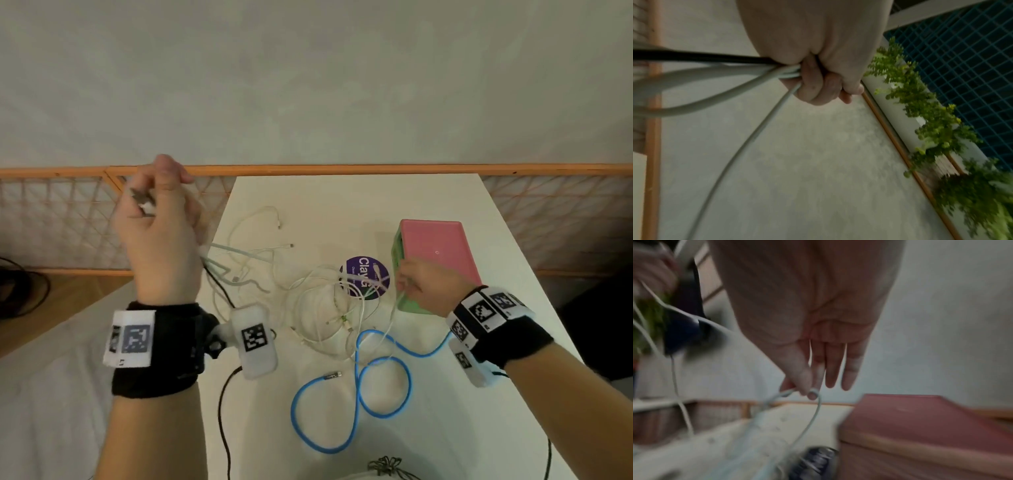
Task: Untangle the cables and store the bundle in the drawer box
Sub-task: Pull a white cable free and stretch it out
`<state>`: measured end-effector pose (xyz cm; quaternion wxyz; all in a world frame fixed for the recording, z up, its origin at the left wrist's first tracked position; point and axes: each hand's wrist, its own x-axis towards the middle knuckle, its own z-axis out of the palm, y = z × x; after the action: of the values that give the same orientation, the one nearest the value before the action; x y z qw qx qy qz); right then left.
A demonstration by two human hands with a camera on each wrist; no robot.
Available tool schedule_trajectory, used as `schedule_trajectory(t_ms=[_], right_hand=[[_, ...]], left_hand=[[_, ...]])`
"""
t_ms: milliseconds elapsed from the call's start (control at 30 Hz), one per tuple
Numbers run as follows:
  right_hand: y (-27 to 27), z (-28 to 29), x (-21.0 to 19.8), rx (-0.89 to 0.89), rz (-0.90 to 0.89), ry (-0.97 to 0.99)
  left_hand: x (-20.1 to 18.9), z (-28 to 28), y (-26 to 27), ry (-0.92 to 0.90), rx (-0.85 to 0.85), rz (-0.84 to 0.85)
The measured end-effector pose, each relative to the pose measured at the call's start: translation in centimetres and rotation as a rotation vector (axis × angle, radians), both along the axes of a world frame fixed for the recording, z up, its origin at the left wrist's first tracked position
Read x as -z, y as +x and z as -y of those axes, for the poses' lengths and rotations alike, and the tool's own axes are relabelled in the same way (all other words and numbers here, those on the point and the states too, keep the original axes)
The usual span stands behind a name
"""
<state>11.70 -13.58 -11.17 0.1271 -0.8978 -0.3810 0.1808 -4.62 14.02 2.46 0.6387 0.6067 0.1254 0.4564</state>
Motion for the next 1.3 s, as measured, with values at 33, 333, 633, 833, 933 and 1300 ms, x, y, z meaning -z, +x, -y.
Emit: schedule_trajectory(t_ms=[33, 333, 633, 833, 933, 1300], right_hand=[[0.3, 0.9, 0.7, 0.03, -0.001, -0.084], [-5.8, -5.9, -0.6, -0.157, -0.353, 0.486], [-6.5, -2.6, 1.4, 0.189, -0.726, 0.654], [-5.2, -4.0, -3.0, 0.08, -0.423, 0.785], [-4.6, -4.7, -4.4, 0.092, -0.396, 0.899], [-3.1, -1.4, 0.3, 0.004, -0.243, 0.513]], left_hand=[[-0.3, -0.6, -0.2, -0.008, -0.031, 0.022], [-0.7, 4.2, 2.6, -0.06, 0.266, 0.058], [-2.1, 0.1, 1.6, 0.304, -0.027, -0.07], [2.4, 5.2, 3.2, 0.813, 0.529, -0.715], [4.9, 7.1, 4.0, 0.985, 0.594, -0.848], [2.9, 0.3, 3.0, 0.72, -0.189, -0.648]])
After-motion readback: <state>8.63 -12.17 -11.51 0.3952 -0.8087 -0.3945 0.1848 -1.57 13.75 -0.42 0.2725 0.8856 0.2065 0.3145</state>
